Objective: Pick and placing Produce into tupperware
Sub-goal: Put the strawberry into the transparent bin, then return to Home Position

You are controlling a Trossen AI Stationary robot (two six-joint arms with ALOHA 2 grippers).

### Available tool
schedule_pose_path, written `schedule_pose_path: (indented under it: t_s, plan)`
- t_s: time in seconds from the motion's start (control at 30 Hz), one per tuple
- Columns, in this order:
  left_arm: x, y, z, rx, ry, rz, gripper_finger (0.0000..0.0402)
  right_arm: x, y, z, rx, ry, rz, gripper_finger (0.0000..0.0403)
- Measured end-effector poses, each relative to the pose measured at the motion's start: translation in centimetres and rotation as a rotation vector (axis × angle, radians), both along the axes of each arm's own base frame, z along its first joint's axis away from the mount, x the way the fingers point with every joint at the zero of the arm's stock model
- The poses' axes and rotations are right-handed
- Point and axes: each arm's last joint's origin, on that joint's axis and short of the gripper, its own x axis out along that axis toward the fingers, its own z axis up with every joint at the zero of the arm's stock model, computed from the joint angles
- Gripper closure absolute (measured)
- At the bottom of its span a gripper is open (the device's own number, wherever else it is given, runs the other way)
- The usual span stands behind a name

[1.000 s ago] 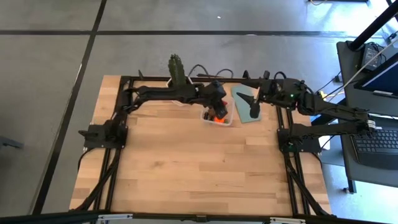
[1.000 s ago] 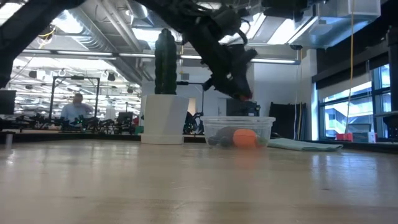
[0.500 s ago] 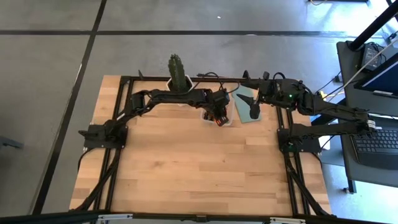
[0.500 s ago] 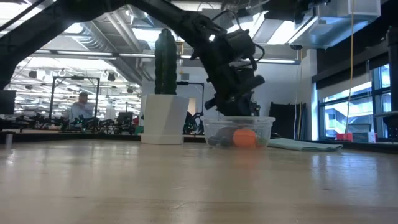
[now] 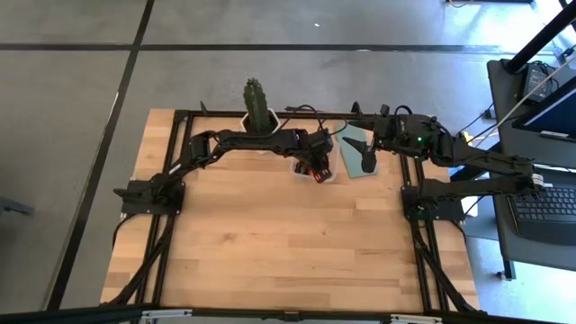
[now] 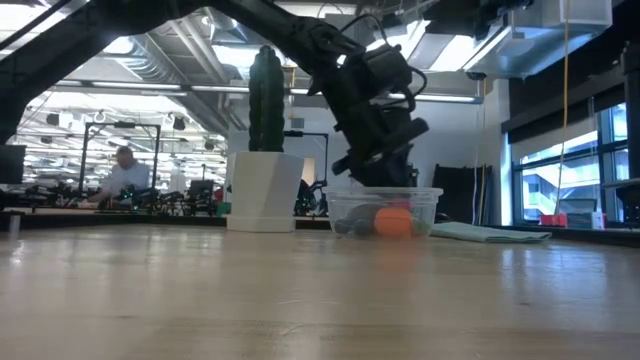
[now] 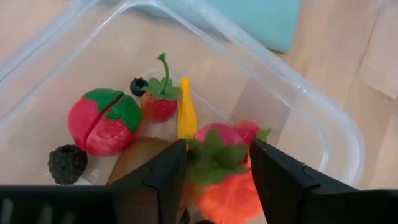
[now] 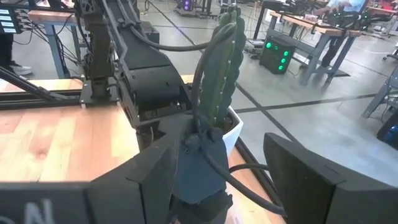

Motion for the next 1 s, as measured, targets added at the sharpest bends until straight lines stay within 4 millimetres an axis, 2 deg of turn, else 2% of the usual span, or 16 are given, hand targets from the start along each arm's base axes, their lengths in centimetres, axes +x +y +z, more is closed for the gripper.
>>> schedule_pose_path:
  t_s: [0.17,0.27,0.37,0.53,0.77,1.0]
  plan:
    - [0.2,0.1,0.5,0.006,-0.036,-0.003,0.0229,0.0,0.0,0.0,-0.002,0.001,0.0,0.0164]
    - [0.3,0.1,2.0,0.024,-0.023,-0.074,0.0233,-0.1,0.0,0.1,-0.003,-0.002,0.0,0.0164]
    - [-0.2,0.0,4.9,0.076,0.06,-0.203,0.0237,-0.4,0.1,0.2,-0.005,-0.009,0.0,0.0164]
    - [-2.6,-0.5,10.9,0.102,0.201,-0.322,0.0245,-1.2,0.3,0.5,-0.012,-0.013,0.001,0.0164]
    - [-7.4,-1.7,17.8,0.176,0.075,-0.327,0.0256,-2.3,0.6,1.1,-0.041,-0.05,0.003,0.0164]
    - [-12.9,-3.1,26.2,0.297,-0.198,-0.28,0.0261,-3.5,0.9,1.8,-0.05,-0.098,0.0,0.0164]
